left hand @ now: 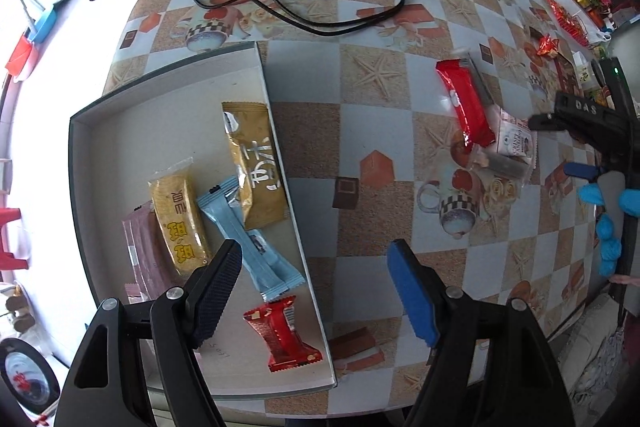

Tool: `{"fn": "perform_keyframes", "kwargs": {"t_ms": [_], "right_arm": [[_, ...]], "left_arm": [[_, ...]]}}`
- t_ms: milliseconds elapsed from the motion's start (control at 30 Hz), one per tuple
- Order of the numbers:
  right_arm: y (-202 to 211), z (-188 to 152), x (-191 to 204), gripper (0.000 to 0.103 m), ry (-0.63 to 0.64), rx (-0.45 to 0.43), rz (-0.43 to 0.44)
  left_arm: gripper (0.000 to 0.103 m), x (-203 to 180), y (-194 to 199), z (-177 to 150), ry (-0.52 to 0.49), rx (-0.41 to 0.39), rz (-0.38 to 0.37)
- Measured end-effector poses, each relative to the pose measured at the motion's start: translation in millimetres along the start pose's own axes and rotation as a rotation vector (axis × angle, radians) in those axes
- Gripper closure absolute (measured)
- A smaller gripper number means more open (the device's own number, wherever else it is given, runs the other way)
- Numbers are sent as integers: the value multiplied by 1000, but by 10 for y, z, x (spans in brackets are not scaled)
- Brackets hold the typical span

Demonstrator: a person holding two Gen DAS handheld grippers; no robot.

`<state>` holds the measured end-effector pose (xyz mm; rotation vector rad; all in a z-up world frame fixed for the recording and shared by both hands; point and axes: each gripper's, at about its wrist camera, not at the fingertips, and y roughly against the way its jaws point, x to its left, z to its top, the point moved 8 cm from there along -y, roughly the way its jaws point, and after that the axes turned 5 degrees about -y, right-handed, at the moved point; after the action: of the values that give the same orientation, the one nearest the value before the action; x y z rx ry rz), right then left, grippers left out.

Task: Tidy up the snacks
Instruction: 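Move the left tool to the red wafer pack while the right tool approaches the pink Crispy Cranberry pack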

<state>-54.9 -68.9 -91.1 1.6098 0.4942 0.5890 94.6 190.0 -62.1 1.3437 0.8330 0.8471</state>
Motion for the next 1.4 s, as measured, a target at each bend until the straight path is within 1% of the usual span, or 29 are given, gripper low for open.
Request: {"fn": "perform_keyframes", "kwargs": {"t_ms": [67,167,267,333,533,600,767,867,933,967,1067,1200,1233,1333,1367,1400], "right_arm": [[-28,96,188,0,0,-2,12],[-98,211,301,0,13,2,26],[-191,232,323,0,69,14,-11],[-236,154,300,0,114,11,-49],[-257,-66,-37,0,194,24,-101],[-247,-106,-181,0,197,26,-101],[-156,-116,-530,0,157,32,-73],[-56,-123,-626,0,181,20,-42],[28,-161,-623,0,223,6,-21],[74,-224,-610,0,242,2,-13],[146,-334,-410,0,325,-9,7],[184,-444,-147,0,449,-15,7],[178,-457,-107,0,467,-15,4],[141,-501,5,0,500,-5,-14],[140,-605,119,0,506,-1,-15],[118,-613,148,0,516,9,-17]], "left_arm": [[24,-46,0,1,-3,6,4],[24,-111,-1,3,-13,12,12],[24,-197,-29,22,-25,21,15],[24,-252,-55,47,-25,27,11],[24,-509,-210,206,-38,48,-12],[24,-609,-279,297,-46,56,-20],[24,-807,-451,581,-52,68,-32],[24,-892,-538,753,-24,72,-52],[24,-928,-597,855,2,74,-61],[24,-940,-630,911,20,73,-62],[24,-952,-710,1017,52,73,-59],[24,-942,-804,1066,64,81,-45],[22,-942,-823,1073,69,80,-45],[21,-945,-871,1109,76,74,-49],[21,-949,-875,1115,77,77,-50],[21,-968,-880,1118,75,82,-46]]}}
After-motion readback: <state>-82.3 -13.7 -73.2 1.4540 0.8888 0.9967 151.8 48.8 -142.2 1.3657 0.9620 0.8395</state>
